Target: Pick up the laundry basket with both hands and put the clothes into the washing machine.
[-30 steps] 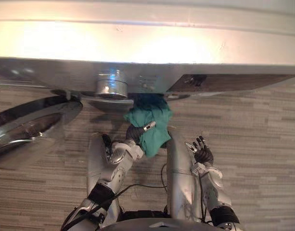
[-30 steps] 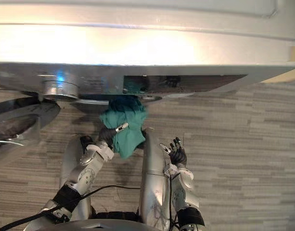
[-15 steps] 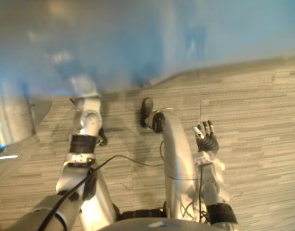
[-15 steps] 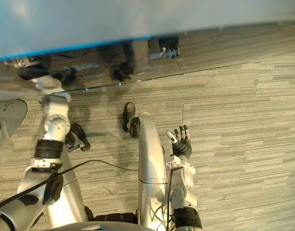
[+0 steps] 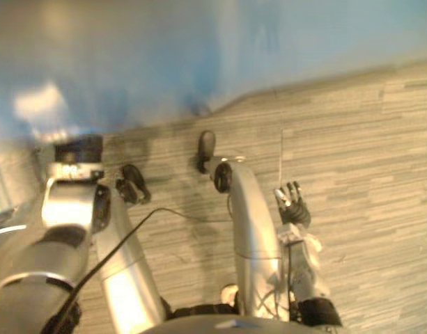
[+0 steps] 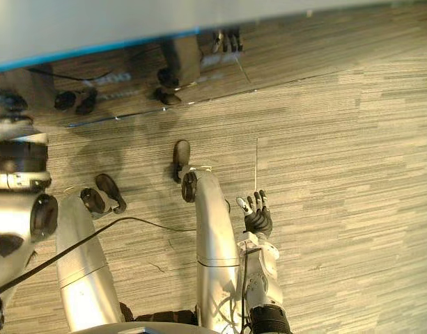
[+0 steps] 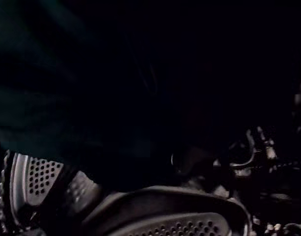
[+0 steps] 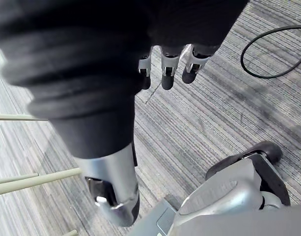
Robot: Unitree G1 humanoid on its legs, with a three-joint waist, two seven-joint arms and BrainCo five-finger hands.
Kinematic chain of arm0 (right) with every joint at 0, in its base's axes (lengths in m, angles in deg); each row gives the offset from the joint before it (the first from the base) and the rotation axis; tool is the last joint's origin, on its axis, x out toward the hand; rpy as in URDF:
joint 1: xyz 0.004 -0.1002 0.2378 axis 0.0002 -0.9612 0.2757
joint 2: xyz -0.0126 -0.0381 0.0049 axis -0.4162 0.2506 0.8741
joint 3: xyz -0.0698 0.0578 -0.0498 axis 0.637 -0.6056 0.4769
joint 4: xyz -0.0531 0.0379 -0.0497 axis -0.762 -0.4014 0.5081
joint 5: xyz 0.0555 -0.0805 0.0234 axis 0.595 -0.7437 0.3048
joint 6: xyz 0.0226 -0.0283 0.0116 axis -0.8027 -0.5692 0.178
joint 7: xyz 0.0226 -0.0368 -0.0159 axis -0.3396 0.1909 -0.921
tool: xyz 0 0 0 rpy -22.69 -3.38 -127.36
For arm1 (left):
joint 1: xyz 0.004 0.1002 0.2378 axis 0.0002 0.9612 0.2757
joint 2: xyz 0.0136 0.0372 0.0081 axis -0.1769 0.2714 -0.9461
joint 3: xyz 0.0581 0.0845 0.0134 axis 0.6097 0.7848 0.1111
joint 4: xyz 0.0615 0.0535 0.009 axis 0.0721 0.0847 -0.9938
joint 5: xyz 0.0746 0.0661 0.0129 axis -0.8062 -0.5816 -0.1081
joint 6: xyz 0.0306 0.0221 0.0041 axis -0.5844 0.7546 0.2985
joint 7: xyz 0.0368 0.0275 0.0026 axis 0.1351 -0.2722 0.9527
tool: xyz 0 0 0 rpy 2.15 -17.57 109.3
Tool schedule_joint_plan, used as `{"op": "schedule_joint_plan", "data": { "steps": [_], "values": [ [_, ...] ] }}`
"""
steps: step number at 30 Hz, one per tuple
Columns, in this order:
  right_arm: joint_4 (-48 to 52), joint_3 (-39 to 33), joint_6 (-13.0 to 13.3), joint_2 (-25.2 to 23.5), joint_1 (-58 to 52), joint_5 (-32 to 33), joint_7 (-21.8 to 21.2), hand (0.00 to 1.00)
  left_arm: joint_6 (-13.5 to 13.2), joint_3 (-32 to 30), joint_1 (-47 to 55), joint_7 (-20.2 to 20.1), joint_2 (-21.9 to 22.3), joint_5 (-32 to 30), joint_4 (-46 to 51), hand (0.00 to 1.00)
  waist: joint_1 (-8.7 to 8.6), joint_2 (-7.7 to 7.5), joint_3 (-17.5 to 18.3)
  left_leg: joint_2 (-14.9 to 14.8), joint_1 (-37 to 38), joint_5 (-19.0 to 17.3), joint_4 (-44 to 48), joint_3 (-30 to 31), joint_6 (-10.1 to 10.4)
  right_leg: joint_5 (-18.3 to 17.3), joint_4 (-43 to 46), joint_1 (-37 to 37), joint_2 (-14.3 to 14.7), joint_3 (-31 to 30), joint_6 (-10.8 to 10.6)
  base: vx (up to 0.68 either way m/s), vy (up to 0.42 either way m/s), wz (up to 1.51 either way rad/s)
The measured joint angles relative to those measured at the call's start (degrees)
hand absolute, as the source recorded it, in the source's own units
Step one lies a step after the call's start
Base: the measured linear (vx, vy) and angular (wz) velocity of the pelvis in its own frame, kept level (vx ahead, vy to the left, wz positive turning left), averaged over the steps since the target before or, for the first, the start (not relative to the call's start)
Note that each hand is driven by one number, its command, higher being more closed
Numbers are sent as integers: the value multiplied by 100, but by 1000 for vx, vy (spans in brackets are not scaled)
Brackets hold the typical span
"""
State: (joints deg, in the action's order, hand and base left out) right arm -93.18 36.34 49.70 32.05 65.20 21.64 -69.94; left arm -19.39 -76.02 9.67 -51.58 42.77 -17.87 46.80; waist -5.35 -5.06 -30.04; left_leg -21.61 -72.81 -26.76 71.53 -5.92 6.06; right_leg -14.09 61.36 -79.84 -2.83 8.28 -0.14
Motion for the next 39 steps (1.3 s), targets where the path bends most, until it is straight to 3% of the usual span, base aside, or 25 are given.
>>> {"op": "schedule_joint_plan", "data": {
  "steps": [1, 2, 3, 5, 8, 11, 13, 15, 18, 22, 26, 28, 31, 39],
  "values": [
    [-60, 20, 1, 0, 2, 42, 0, 0, 46, 124, -159, 0, -36, -8, -93, 100, -14, -24, 14, -5, -2, 3, -16, -26, -5, 37, -44, -7, -1, -5, 3, 11, 13, -13],
    [-72, 22, 0, 0, 2, 54, -2, 0, 76, 244, -235, -4, -84, -32, -98, 0, -26, -29, 17, -6, -6, 4, -24, -32, -7, 43, -71, -7, -1, -3, -2, 9, 13, -9],
    [-114, 21, -1, 1, -1, 56, -2, 0, 102, 343, -296, -9, -135, -69, -97, 0, -35, -29, 17, -7, -8, 5, -29, -37, -9, 59, -97, -4, -1, -2, -25, 4, 13, -8],
    [-193, 20, 2, 3, -1, 58, -7, 0, 212, 441, -363, 5, -209, -726, -98, 0, -51, -29, 17, -8, -6, 17, -53, -57, -31, 91, -154, 4, -1, -2, -36, 2, 12, -6],
    [-302, 28, 7, 0, -19, 57, -16, 0, 437, 690, -400, 265, -390, -2109, -97, 0, -88, -28, 17, -9, -6, 22, -58, -79, -41, 102, -180, 8, -4, -14, -37, 0, 3, -1],
    [-289, 42, 122, -3, -81, 57, -32, 0, 967, 1291, -400, 659, -625, -4126, -53, 0, -87, -26, 18, -8, -5, 24, -58, -91, -45, 116, -177, 0, -12, -21, -26, 0, 0, 0],
    [-285, 43, 220, -2, -134, 58, -166, 0, 1426, 1791, -399, 815, -712, -5951, 163, 0, -75, -26, 18, -8, -7, 24, -58, -92, -46, 122, -175, -5, -14, -20, -26, 0, 0, 0],
    [-278, 49, 278, -1, -143, 120, -244, 0, 1558, 1974, -390, 834, -700, -6764, 369, 0, -77, -26, 18, -8, -7, 24, -59, -100, -46, 122, -176, -7, -22, -19, -26, 0, 0, 0],
    [-275, 74, 306, 0, -146, 203, -265, 0, 1585, 1942, -294, 843, -677, -7225, 522, 0, -78, -26, 19, -8, 1, 23, -64, -139, -48, 122, -177, -18, -36, -38, -27, 0, 0, 0],
    [-268, 131, 386, 11, -149, 258, -264, 0, 1574, 1433, 226, 896, -474, -7001, 816, 0, -86, -24, 19, -6, 17, 24, -81, -191, -57, 127, -184, -31, -36, -89, -35, 0, 0, 0],
    [-265, 142, 386, 18, -149, 233, -214, 0, 1132, 738, 1051, 1017, 55, -5571, 1350, 0, -84, -20, 17, -5, 29, 21, -86, -208, -66, 127, -180, -34, -35, -109, -35, 0, 0, 0],
    [-254, 141, 386, 18, -149, 157, -137, 0, 850, 555, 1524, 1027, 525, -4720, 1522, 0, -71, -17, 16, -3, 35, 21, -93, -208, -66, 127, -167, -35, -35, -115, -35, -6, -9, 2],
    [-227, 139, 386, 16, -148, 143, 34, 0, 704, 525, 2046, 1027, 1089, -4112, 1542, 0, -49, -13, 13, 6, 42, 21, -92, -203, -66, 126, -124, -41, -35, -131, -34, -13, -23, 6],
    [-134, 4, 433, 35, -147, 27, 248, 0, 449, 650, 3861, 757, 2158, -3827, 2232, 0, 164, 82, -41, 72, 106, 21, -108, -192, -63, 123, -17, -34, -76, -157, -28, -8, -17, 4]
  ]
}}
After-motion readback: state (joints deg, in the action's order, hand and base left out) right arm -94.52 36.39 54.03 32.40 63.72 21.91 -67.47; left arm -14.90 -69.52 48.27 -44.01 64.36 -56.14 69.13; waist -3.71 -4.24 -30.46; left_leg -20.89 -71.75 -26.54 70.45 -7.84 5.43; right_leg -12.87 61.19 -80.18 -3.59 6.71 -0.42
